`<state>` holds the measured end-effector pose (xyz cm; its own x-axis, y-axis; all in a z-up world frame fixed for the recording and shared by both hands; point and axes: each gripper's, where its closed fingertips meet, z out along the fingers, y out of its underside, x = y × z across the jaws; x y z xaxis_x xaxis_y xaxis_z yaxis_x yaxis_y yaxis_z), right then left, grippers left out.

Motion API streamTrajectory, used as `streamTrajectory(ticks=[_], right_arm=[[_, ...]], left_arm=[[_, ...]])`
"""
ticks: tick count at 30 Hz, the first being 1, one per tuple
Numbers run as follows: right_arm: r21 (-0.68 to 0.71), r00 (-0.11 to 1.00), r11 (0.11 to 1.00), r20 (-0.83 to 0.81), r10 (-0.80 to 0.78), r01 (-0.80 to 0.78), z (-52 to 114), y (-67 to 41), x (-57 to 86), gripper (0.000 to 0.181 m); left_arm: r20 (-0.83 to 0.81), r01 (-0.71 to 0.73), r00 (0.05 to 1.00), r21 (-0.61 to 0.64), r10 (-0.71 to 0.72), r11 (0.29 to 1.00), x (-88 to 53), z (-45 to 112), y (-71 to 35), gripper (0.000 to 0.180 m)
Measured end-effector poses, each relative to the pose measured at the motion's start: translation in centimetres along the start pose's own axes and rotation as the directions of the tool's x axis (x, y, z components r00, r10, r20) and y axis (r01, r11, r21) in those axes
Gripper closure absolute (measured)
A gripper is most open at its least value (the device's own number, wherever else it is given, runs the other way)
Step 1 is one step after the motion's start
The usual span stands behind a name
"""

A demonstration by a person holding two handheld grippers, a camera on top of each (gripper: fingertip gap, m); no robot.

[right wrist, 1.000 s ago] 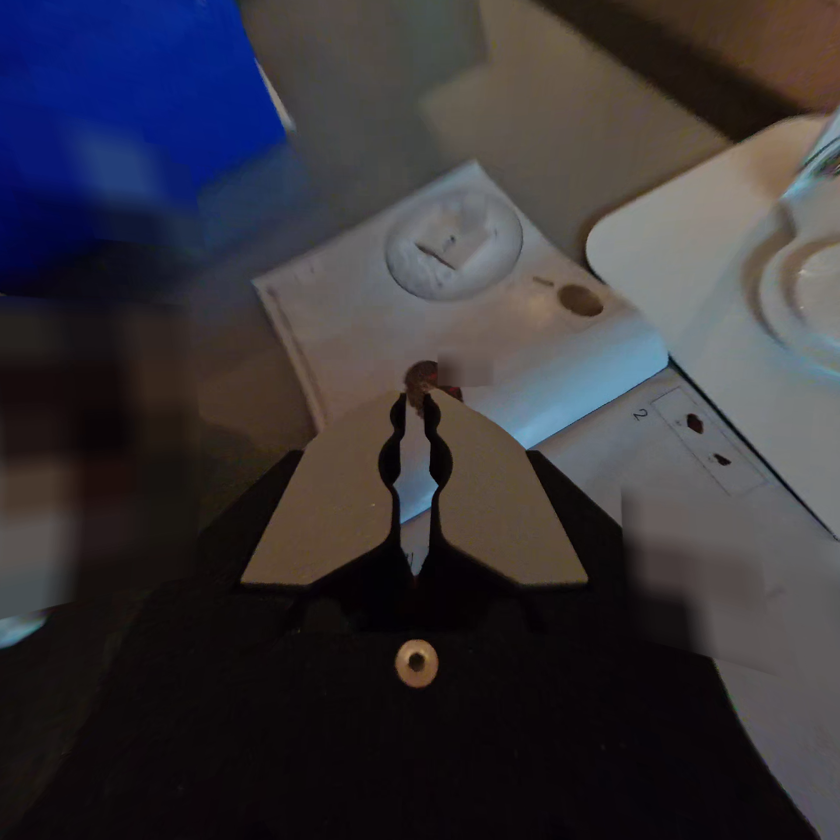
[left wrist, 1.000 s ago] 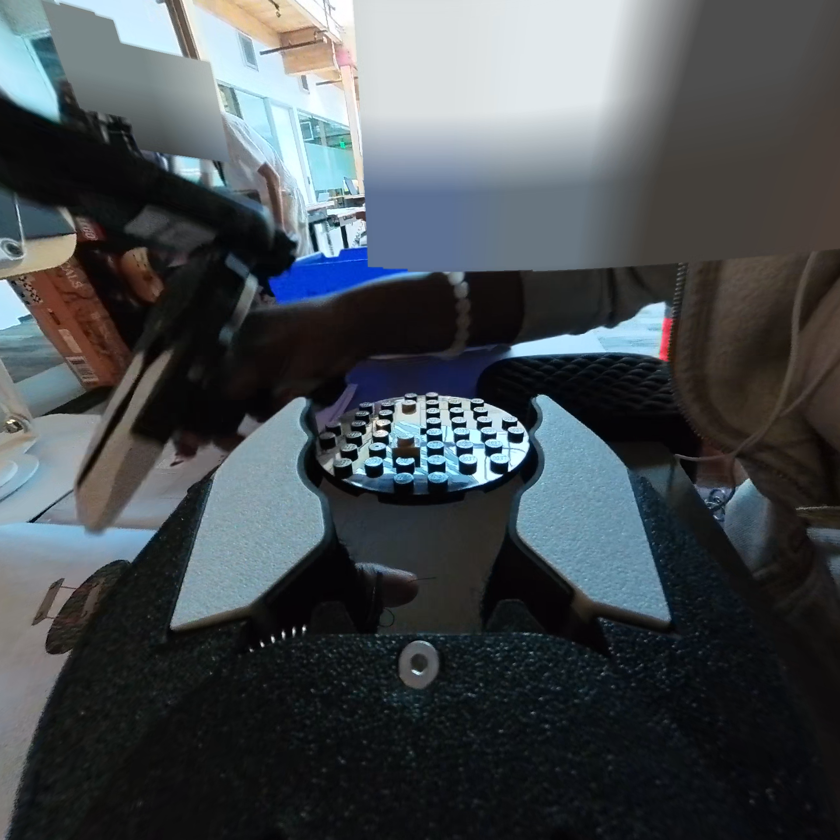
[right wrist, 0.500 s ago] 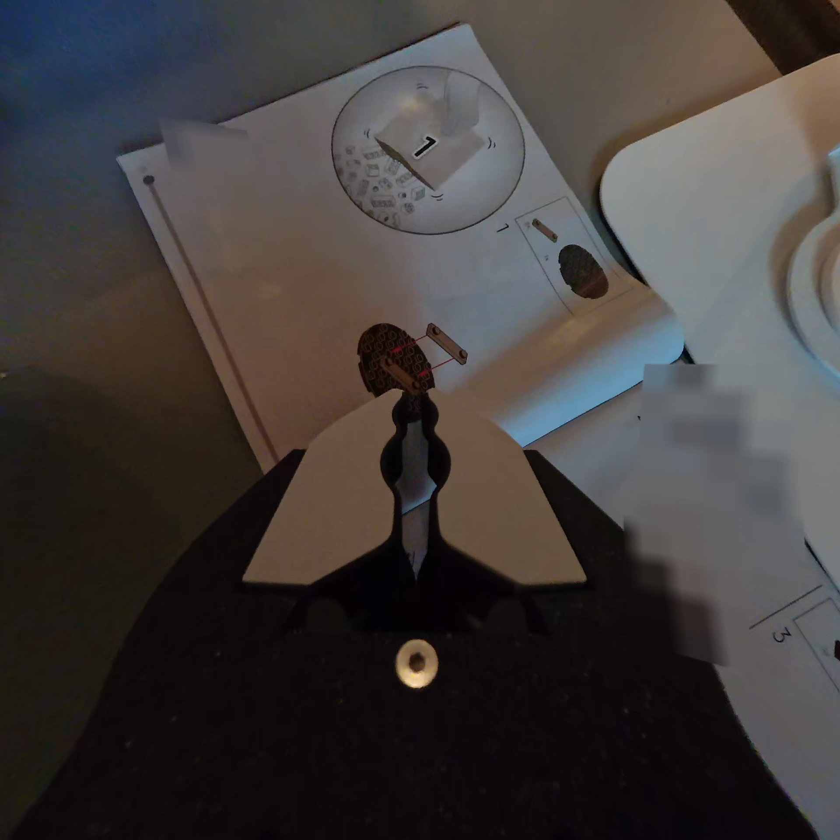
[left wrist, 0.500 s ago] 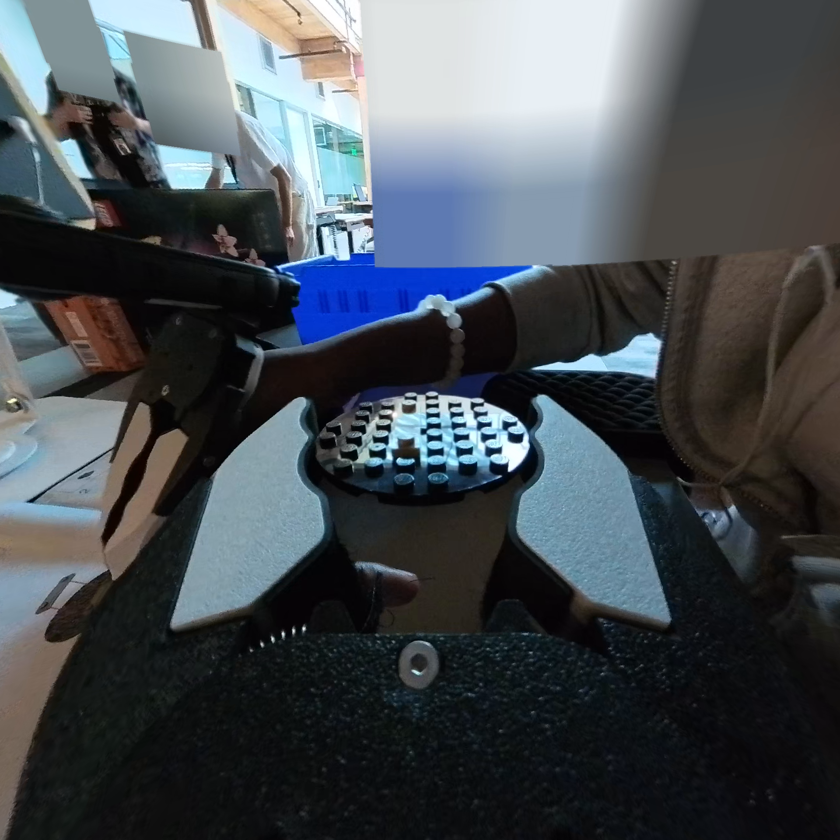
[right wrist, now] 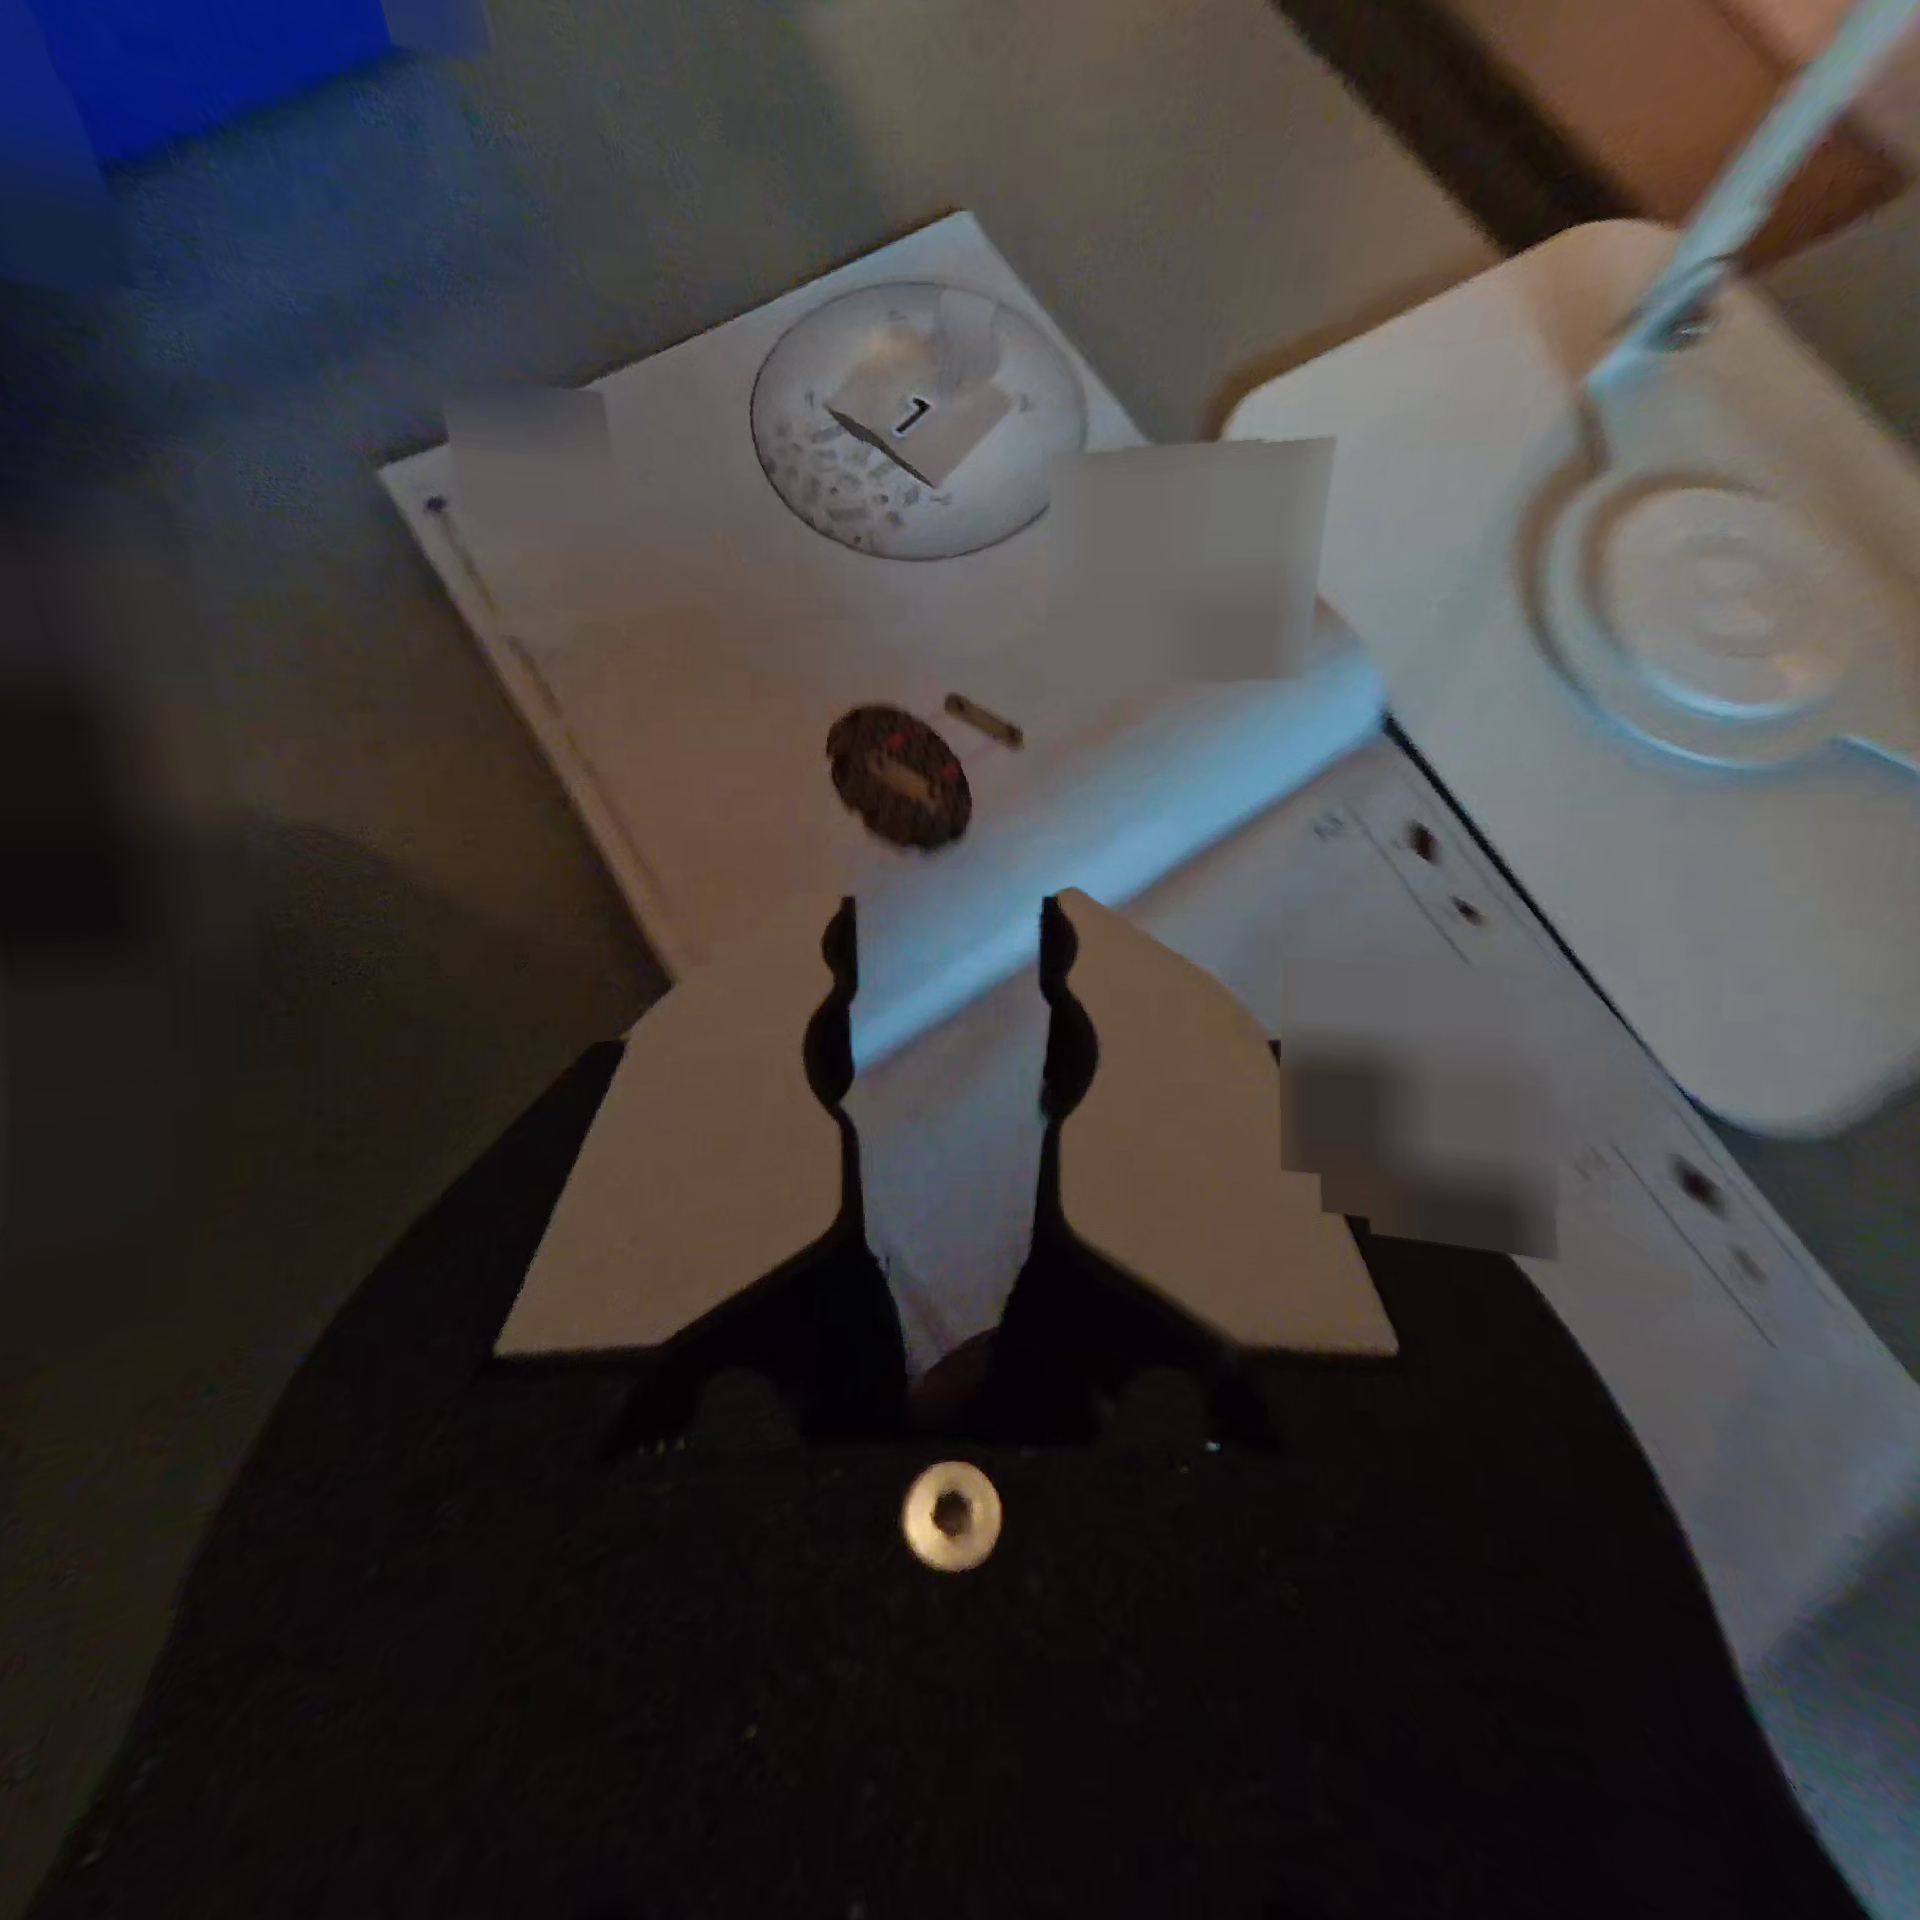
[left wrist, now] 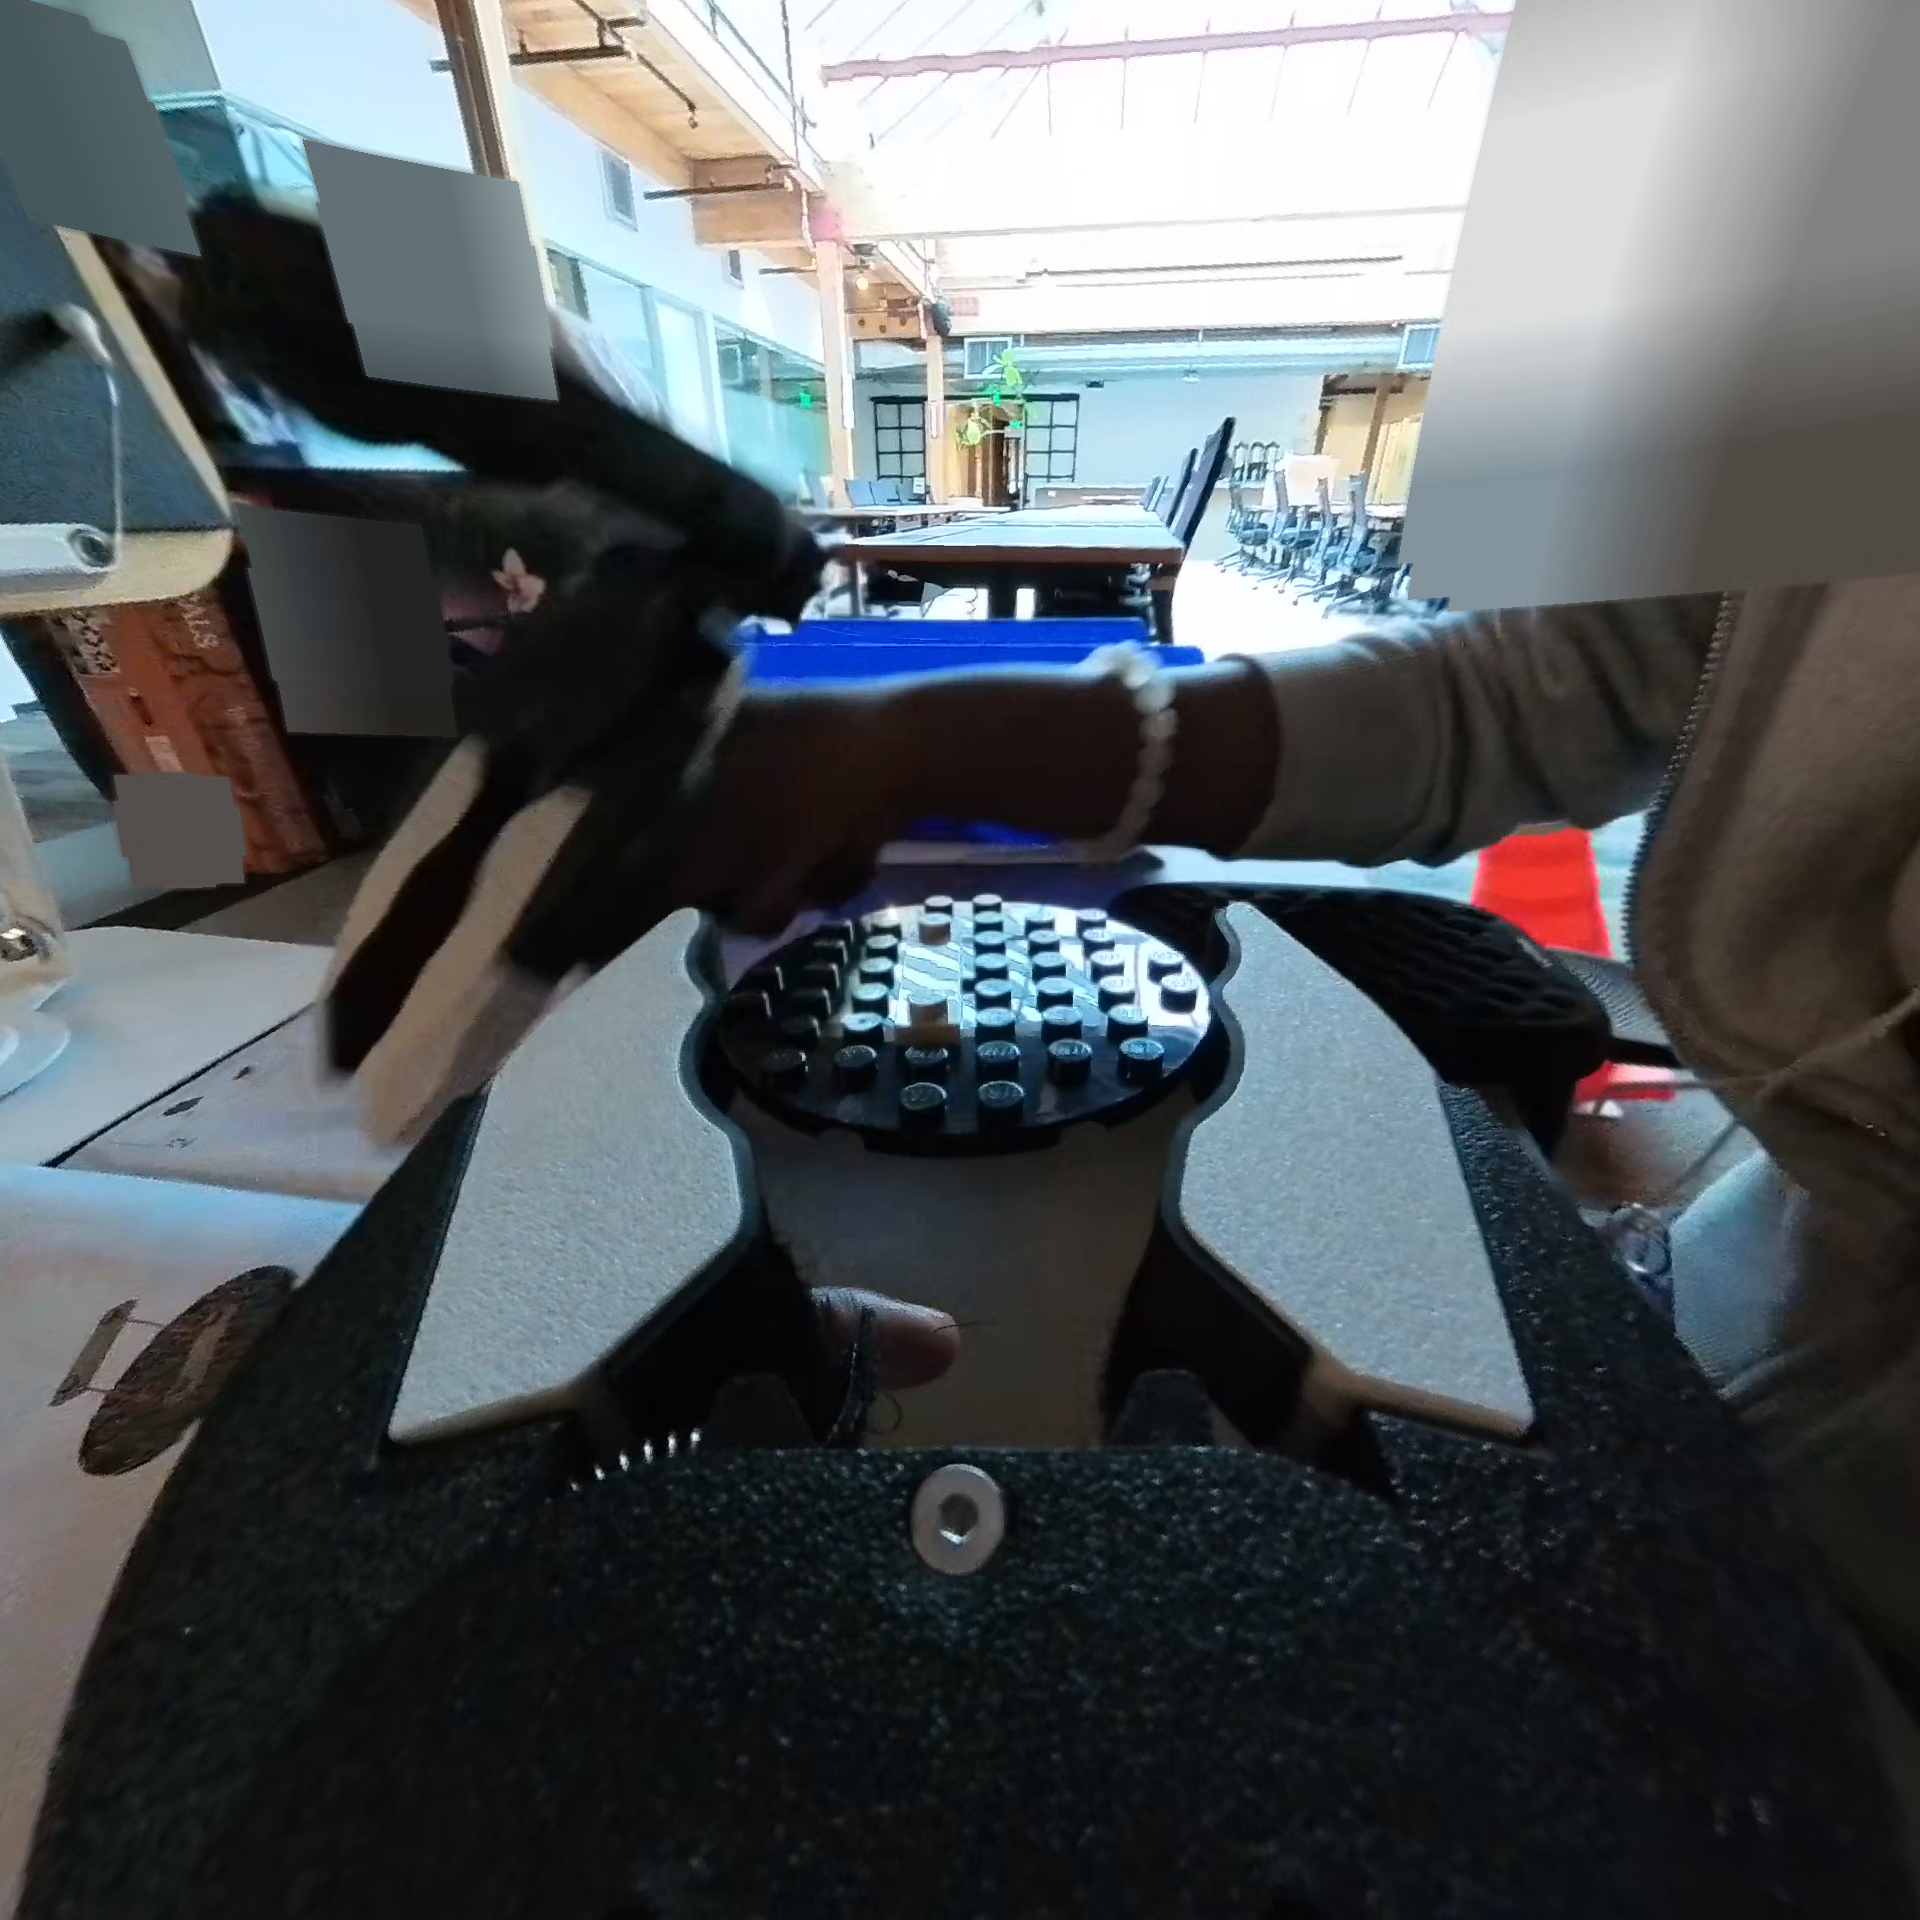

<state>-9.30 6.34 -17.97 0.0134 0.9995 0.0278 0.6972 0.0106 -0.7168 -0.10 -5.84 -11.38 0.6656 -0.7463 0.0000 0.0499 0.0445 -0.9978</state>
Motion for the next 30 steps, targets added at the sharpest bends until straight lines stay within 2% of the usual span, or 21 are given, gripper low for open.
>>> streamTrajectory(ticks=[8,16,22,23,25,30], right_arm=[[-0.012,0.992,0.999,-0.118,0.051,-0.053,-11.5,4.9,0.7,0.127],[-0.028,0.937,0.980,-0.300,0.182,-0.199,-21.5,11.1,4.5,0.127],[-0.147,0.855,0.932,-0.465,0.229,-0.330,-26.6,17.0,8.5,0.128],[-0.131,0.855,0.926,-0.446,0.264,-0.354,-26.8,17.4,9.0,0.117],[-0.105,0.861,0.898,-0.351,0.369,-0.427,-26.6,17.7,8.8,0.119],[0.008,0.845,0.868,-0.227,0.485,-0.496,-27.1,16.6,9.3,0.124]], left_arm=[[-0.017,0.007,1.000,0.006,-0.007,1.000,0.1,0.0,0.0,0.094],[-0.017,0.003,1.000,0.000,-0.003,1.000,0.1,0.0,0.0,0.093],[-0.011,-0.001,1.000,-0.001,0.001,1.000,0.1,-0.1,0.1,0.094],[-0.012,-0.003,1.000,-0.001,0.003,1.000,0.1,-0.1,0.0,0.094],[-0.014,-0.004,1.000,-0.003,0.004,1.000,0.1,0.0,0.1,0.093],[-0.010,-0.005,1.000,-0.004,0.005,1.000,0.1,0.0,0.1,0.094]])
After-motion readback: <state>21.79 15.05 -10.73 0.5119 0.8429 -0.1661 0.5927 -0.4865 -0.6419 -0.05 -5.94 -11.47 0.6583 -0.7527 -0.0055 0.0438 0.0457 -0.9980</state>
